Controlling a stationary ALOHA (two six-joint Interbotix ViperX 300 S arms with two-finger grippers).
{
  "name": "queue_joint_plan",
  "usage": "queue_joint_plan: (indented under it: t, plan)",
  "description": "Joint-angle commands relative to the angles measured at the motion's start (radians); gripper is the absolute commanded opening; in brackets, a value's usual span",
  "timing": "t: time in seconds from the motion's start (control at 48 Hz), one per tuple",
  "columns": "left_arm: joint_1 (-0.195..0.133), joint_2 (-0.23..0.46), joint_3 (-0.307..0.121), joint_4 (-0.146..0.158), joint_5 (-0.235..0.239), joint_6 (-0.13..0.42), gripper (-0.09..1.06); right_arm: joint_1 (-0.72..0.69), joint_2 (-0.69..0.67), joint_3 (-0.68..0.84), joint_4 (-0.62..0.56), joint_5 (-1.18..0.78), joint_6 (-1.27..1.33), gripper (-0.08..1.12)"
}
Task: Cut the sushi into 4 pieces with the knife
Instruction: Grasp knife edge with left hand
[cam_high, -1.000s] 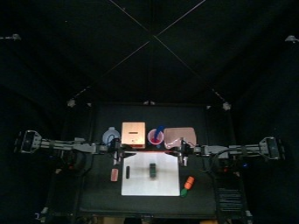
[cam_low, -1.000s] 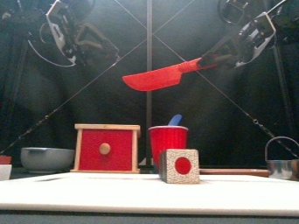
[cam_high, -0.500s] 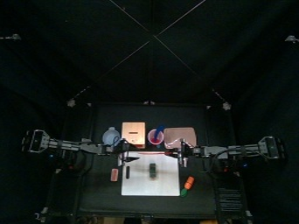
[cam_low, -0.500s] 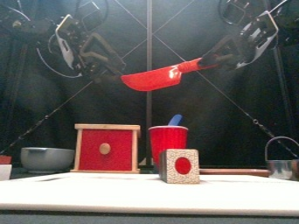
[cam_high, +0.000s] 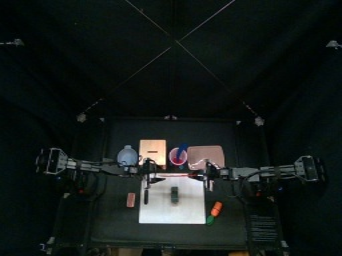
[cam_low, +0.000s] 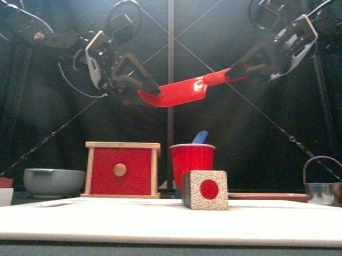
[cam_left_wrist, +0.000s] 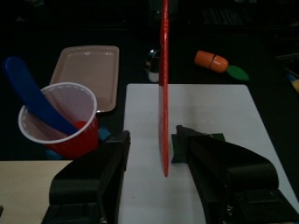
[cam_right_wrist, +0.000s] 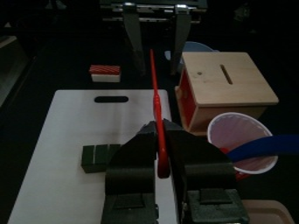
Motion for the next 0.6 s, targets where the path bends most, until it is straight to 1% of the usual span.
queue_joint_plan:
  t: [0.021,0.083,0.354,0.479,0.604]
  plan:
    - [0.008,0.008,-0.034,0.003,-0.006,0.0,0.77,0.006,-0.005,-0.008,0.002,-0.011,0.0,0.19]
    - [0.012,0.008,-0.034,0.003,-0.008,0.0,0.73,0.006,-0.005,-0.008,0.003,-0.011,0.0,0.19]
    - [0.012,0.008,-0.028,0.005,0.005,0.0,0.53,0.009,0.0,-0.008,0.012,0.003,0.008,0.19]
    - [0.008,0.009,-0.021,0.005,0.005,-0.002,0.44,0.003,0.009,-0.023,0.092,0.074,0.002,0.18]
    - [0.003,0.009,-0.018,0.005,0.005,-0.002,0.39,0.002,0.034,-0.052,0.14,0.178,0.002,0.18]
